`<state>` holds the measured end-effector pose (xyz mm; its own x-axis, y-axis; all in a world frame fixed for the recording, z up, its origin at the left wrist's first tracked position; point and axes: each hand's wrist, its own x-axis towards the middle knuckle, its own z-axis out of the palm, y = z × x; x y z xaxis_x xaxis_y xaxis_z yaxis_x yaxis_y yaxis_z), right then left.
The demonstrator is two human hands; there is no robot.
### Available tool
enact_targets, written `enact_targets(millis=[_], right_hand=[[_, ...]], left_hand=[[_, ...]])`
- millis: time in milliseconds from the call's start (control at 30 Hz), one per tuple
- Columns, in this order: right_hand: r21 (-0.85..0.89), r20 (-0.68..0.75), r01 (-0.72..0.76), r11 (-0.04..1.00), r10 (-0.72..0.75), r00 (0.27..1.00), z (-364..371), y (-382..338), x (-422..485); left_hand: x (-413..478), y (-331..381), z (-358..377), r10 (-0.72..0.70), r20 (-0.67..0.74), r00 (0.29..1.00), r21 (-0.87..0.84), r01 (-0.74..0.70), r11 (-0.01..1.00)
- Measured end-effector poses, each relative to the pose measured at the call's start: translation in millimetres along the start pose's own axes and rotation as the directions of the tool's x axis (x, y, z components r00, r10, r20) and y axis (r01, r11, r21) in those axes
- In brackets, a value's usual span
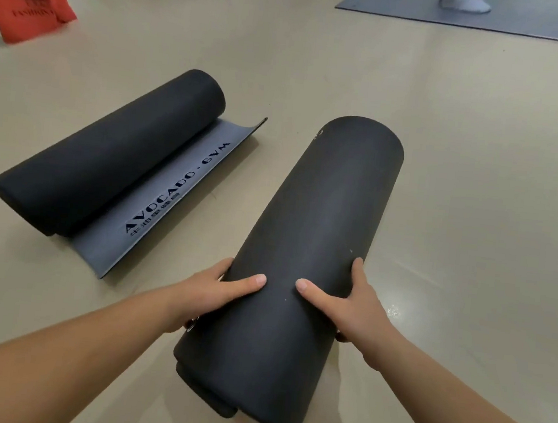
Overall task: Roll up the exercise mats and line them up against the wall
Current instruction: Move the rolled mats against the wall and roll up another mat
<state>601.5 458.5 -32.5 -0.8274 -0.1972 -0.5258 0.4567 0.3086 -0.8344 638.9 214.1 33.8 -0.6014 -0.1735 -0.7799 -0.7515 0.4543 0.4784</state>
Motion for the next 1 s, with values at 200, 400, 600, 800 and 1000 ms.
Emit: enact_targets(millis=[200, 400, 600, 800, 1000], right_hand=[[0.040, -0.161, 0.069, 0.997, -0.062, 0.985, -47.2, 1.6, 8.6], [0.000, -0.340, -0.005, 1.000, 0.005, 0.940, -146.5, 17.3, -3.0], [-0.354, -0.367, 0.107, 0.929, -0.244, 0.898, -177.5, 17.8, -13.3], [-0.494, -0.367, 0.047, 0.868, -0.257, 0.894, -193.8, 17.1, -24.9], [-0.446, -0.389, -0.016, 0.895, -0.178, 0.904, -213.4, 14.8, -46.7]], left_hand=[[23.7, 33.2, 46.4, 0.092, 0.058, 0.994, -0.137, -0.084, 0.987], [43.1, 69.1, 104.4, 0.251, 0.048, 0.967, -0.138, -0.243, 0.960], [47.0, 83.9, 138.0, 0.208, 0.087, 0.974, -0.208, -0.187, 0.960], [37.1, 99.5, 159.0, 0.309, 0.014, 0.951, -0.319, -0.288, 0.903], [13.8, 126.6, 193.9, 0.437, 0.051, 0.898, -0.327, -0.399, 0.857]])
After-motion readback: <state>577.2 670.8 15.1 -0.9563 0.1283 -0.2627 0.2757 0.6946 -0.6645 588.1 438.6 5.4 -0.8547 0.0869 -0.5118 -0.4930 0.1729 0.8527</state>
